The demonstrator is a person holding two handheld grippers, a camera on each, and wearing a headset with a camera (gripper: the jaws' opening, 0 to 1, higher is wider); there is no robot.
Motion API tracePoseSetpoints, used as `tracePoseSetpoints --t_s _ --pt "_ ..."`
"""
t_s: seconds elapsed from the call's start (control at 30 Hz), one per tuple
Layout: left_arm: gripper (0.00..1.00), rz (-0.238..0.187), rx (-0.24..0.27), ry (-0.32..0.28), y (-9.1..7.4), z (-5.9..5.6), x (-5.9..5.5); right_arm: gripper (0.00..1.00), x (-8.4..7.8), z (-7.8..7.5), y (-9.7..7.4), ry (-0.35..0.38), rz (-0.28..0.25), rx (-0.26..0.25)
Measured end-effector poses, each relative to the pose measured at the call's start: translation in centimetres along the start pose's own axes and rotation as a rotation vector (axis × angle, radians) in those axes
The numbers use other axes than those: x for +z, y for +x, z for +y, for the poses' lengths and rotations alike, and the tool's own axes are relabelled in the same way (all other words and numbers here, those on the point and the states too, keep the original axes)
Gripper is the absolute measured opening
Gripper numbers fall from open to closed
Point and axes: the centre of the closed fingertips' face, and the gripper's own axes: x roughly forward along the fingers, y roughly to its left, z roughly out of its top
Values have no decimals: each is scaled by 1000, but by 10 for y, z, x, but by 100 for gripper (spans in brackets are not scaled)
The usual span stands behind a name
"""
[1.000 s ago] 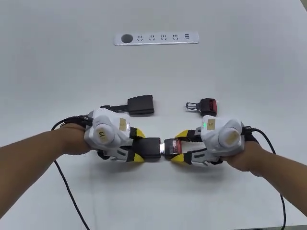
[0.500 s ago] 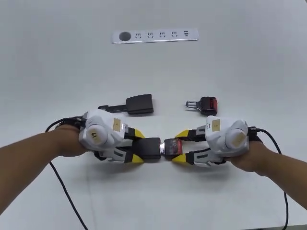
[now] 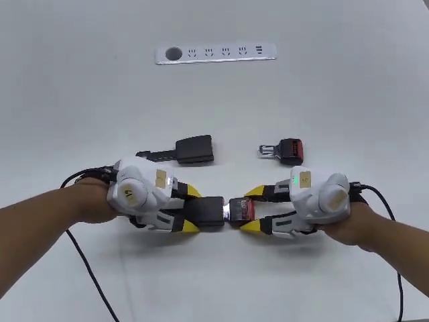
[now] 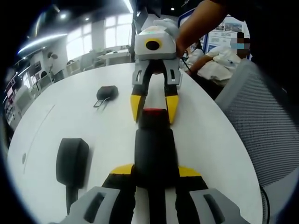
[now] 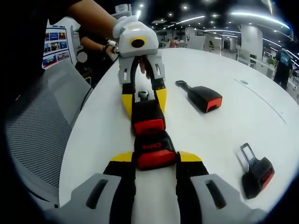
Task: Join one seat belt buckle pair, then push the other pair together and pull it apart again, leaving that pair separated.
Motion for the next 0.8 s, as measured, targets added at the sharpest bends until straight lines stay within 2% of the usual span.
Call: tracePoseSetpoints --t_s 0.3,0.47,0.53,0.8 --pt "33 6 3 0 -1 -1 0 33 1 1 1 -2 -4 -7" --pt "34 30 10 4 1 0 -2 33 1 2 2 -22 18 -21" --pt "34 55 13 12 1 0 -2 34 1 2 2 -20 23 -23" --pt "34 71 38 2 2 0 -2 34 6 5 0 -45 56 -44"
